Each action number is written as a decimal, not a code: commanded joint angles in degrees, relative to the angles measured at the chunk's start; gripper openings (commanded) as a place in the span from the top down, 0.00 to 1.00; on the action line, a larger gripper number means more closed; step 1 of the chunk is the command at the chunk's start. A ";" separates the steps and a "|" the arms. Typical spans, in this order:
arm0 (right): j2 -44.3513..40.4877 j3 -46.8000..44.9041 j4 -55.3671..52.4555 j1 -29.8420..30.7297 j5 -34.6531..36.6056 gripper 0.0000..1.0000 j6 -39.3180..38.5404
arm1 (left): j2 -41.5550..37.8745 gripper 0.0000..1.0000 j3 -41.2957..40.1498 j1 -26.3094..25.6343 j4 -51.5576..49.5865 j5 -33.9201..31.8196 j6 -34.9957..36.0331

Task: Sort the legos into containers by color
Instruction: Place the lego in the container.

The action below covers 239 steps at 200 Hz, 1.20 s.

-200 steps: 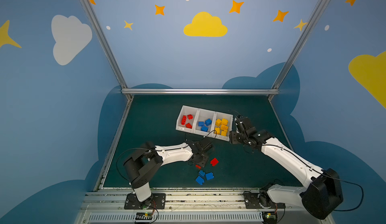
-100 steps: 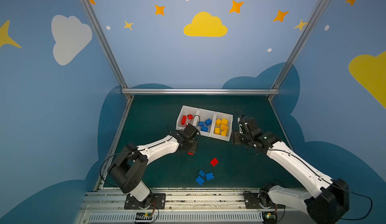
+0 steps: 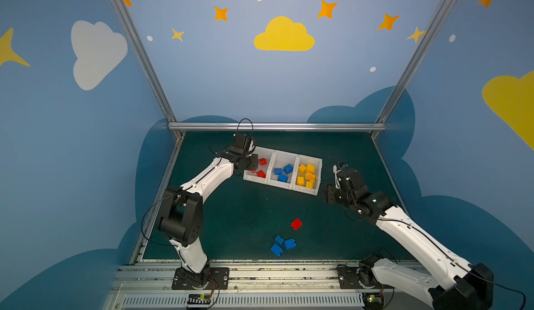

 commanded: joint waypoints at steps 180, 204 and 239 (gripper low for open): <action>4.23 0.05 -4.77 3.73 -14.63 0.36 -3.63 | 7.88 0.34 9.67 0.74 -2.22 0.87 1.69; 5.26 0.22 -4.36 5.62 -16.03 0.37 -4.00 | 4.01 0.33 5.76 0.75 -1.99 1.80 0.66; 9.25 0.81 -2.92 11.11 -17.74 0.38 -4.28 | -3.99 0.33 -2.37 0.74 -0.34 0.48 -1.86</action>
